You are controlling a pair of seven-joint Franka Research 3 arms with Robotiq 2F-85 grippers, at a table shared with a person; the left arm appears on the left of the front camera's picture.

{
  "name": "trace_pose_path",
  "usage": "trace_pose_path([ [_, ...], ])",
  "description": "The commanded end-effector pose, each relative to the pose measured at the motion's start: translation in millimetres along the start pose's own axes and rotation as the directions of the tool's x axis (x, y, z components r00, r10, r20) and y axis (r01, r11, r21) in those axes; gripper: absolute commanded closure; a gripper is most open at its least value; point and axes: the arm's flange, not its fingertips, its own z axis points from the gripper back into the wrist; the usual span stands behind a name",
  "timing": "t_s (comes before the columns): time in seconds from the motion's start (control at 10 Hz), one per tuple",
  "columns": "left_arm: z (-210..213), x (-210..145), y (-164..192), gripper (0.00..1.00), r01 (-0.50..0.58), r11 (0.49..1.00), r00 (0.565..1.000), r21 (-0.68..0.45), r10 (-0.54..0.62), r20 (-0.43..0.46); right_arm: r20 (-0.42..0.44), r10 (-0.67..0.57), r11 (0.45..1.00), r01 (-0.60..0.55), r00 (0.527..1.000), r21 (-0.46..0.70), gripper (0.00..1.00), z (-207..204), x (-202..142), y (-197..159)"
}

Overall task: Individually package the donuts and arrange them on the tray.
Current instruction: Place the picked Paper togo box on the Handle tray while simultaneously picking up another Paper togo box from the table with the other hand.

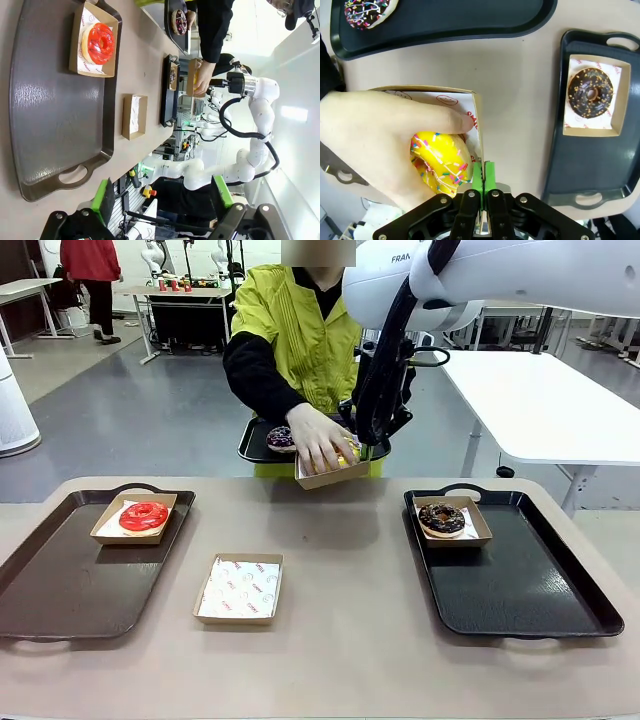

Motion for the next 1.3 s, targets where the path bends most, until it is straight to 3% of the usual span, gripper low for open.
trace_pose_path([
  [0.0,2,1,-1,0.0,-0.001,1.0,1.0,0.001,0.001,-0.005,-0.001,-0.001,1.0,0.001,1.0,0.001,1.0,0,-4,-3],
  [0.8,0,0,0,0.0,0.0,1.0,1.0,0.0,0.0,0.0,0.0,0.0,1.0,0.0,1.0,0.0,0.98,0,0,0],
  [1.0,-29,3,-48,0.0,0.026,0.993,0.998,0.114,-0.018,-0.068,0.034,0.035,0.999,-0.034,0.999,-0.03,0.98,29,-32,-23],
  [1.2,-64,8,-100,0.0,0.059,0.974,0.991,0.22,-0.029,-0.134,0.086,0.049,0.995,-0.042,0.995,-0.085,0.98,57,-71,-69],
])
